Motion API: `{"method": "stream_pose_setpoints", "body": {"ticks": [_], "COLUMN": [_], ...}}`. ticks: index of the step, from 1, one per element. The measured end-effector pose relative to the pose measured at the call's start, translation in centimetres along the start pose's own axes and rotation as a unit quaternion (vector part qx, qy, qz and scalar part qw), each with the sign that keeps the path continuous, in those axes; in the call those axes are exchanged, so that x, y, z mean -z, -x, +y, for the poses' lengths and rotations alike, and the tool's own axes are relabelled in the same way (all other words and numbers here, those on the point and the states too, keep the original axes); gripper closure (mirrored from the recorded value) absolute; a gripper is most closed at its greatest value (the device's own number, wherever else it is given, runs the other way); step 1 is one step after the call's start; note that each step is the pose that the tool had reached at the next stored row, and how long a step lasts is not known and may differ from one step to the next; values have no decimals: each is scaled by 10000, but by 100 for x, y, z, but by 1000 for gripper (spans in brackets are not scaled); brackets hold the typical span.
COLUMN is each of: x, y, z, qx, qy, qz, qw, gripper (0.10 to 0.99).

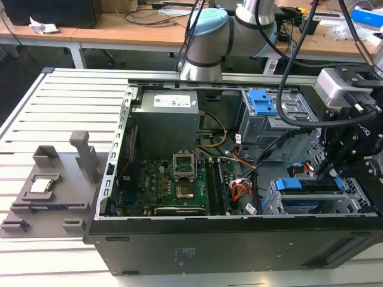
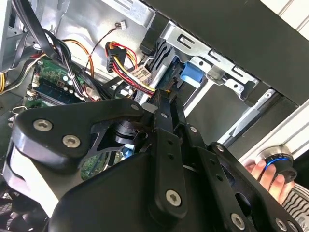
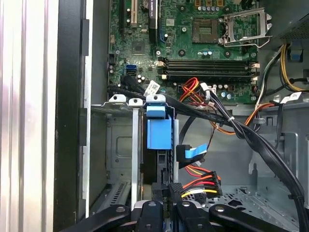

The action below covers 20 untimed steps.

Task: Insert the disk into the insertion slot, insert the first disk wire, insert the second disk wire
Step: 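Insert the first disk wire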

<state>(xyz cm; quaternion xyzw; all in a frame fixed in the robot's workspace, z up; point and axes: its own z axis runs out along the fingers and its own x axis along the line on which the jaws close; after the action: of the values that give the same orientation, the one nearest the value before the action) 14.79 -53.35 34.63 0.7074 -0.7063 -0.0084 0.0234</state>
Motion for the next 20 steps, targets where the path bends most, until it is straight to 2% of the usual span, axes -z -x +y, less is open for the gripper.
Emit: {"method": "stream_pose_setpoints", "body": {"ticks": [20], "x": [-51], "y": [1], "z": [-32], "qx": [-43], "qy": [1], "qz": [-4], "qw": [10000], "gripper": [914]}}
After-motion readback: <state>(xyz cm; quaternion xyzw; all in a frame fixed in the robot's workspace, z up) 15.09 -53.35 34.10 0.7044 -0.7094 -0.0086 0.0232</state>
